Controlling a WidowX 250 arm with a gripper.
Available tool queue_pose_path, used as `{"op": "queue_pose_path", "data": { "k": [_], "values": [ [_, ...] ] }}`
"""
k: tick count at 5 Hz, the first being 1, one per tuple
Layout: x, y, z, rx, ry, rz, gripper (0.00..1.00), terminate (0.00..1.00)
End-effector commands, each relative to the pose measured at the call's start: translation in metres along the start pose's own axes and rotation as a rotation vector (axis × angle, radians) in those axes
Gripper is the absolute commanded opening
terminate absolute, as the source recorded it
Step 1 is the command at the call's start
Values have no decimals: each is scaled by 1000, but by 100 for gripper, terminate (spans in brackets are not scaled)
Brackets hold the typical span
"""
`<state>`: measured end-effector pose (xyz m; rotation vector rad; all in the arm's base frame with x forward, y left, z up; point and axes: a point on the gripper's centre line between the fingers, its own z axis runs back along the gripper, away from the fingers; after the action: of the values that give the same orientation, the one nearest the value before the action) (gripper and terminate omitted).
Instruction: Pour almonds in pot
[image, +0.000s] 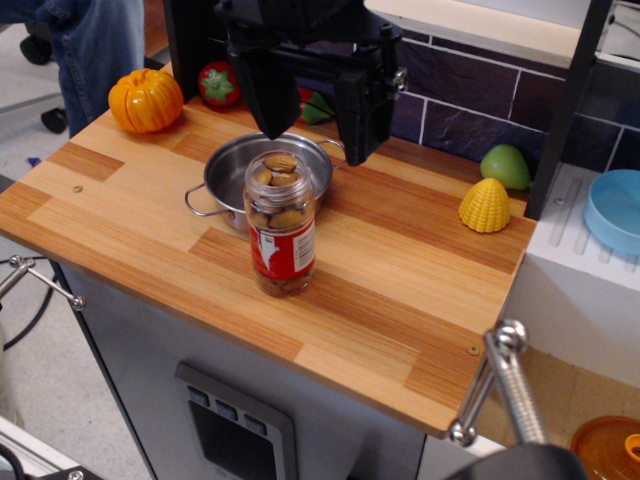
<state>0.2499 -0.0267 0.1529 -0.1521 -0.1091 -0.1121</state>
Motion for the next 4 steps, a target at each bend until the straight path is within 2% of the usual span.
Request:
{"op": "queue_pose_path", "data": {
  "k": [1,2,3,4],
  "values": [
    [0,0,0,0,0,0,100,0],
    [17,-31,11,161,25,-268,100,0],
    [26,-44,12,233,90,-518,100,0],
    [22,-54,0,300,183,-688,100,0]
  ]
}}
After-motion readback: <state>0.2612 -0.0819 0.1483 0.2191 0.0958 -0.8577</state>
